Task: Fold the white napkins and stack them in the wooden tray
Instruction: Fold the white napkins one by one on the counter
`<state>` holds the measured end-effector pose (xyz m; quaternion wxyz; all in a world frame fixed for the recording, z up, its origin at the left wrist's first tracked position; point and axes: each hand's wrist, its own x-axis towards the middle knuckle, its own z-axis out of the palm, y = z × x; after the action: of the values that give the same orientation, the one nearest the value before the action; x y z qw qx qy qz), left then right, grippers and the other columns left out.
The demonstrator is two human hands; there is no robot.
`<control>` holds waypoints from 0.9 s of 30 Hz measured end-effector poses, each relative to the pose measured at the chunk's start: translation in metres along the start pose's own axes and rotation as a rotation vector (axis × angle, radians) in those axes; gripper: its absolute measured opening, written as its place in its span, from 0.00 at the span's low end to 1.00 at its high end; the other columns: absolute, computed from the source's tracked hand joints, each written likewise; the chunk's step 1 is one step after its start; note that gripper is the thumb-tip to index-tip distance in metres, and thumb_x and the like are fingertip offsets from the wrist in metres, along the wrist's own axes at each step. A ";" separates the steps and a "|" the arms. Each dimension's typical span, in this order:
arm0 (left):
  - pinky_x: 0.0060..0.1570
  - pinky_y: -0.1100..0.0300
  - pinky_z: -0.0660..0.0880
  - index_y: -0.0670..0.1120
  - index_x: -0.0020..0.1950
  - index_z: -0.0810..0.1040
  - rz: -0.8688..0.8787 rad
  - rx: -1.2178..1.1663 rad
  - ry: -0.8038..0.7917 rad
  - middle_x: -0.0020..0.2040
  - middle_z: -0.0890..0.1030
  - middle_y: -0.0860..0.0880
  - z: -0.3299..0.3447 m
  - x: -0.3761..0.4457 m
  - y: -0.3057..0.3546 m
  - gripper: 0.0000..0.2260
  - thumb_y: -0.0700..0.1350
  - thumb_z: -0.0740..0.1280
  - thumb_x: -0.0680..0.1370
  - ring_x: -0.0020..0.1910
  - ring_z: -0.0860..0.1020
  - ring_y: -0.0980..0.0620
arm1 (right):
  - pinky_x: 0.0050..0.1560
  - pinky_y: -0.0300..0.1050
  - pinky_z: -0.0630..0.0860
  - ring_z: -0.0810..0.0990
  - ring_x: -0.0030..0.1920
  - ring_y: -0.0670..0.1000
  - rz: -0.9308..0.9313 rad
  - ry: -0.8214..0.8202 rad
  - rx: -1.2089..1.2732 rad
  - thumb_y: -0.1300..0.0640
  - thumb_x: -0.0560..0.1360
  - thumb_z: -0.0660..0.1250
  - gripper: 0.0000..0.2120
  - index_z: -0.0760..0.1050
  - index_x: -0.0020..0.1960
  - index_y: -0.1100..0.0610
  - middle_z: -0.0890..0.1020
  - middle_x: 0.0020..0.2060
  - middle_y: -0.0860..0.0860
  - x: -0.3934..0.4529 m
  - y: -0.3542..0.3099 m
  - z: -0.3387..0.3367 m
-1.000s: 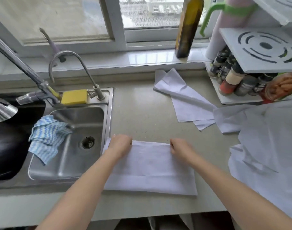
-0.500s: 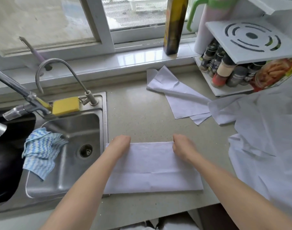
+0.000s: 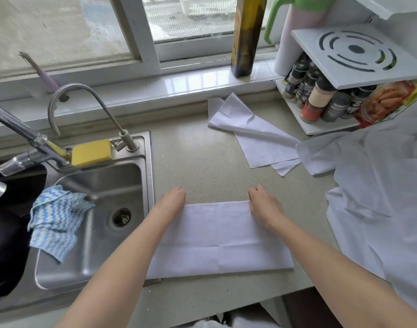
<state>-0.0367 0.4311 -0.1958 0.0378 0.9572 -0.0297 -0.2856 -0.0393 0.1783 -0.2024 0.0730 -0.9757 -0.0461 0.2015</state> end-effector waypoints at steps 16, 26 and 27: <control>0.44 0.58 0.72 0.45 0.50 0.80 0.096 -0.019 -0.048 0.52 0.81 0.45 -0.021 -0.010 -0.006 0.10 0.35 0.63 0.75 0.51 0.78 0.45 | 0.50 0.47 0.73 0.77 0.58 0.58 -0.091 -0.124 -0.273 0.68 0.74 0.56 0.14 0.74 0.55 0.57 0.78 0.56 0.56 0.013 -0.002 -0.024; 0.33 0.63 0.71 0.42 0.39 0.78 -0.068 -0.445 -0.128 0.36 0.79 0.46 -0.007 -0.038 0.009 0.04 0.38 0.69 0.74 0.33 0.76 0.50 | 0.30 0.45 0.52 0.60 0.30 0.52 -0.322 0.213 -0.144 0.73 0.65 0.54 0.12 0.58 0.34 0.57 0.62 0.30 0.52 0.052 -0.039 -0.090; 0.31 0.64 0.71 0.43 0.38 0.78 -0.091 -0.493 -0.120 0.33 0.78 0.46 -0.004 -0.041 0.013 0.05 0.39 0.69 0.74 0.31 0.75 0.52 | 0.30 0.45 0.53 0.61 0.30 0.51 -0.374 0.251 -0.152 0.73 0.66 0.54 0.12 0.59 0.34 0.57 0.63 0.31 0.52 0.058 -0.047 -0.092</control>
<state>-0.0690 0.4220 -0.1688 0.2552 0.9007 0.0819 -0.3418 0.0473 0.2204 -0.1335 0.0403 -0.9702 -0.2318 0.0577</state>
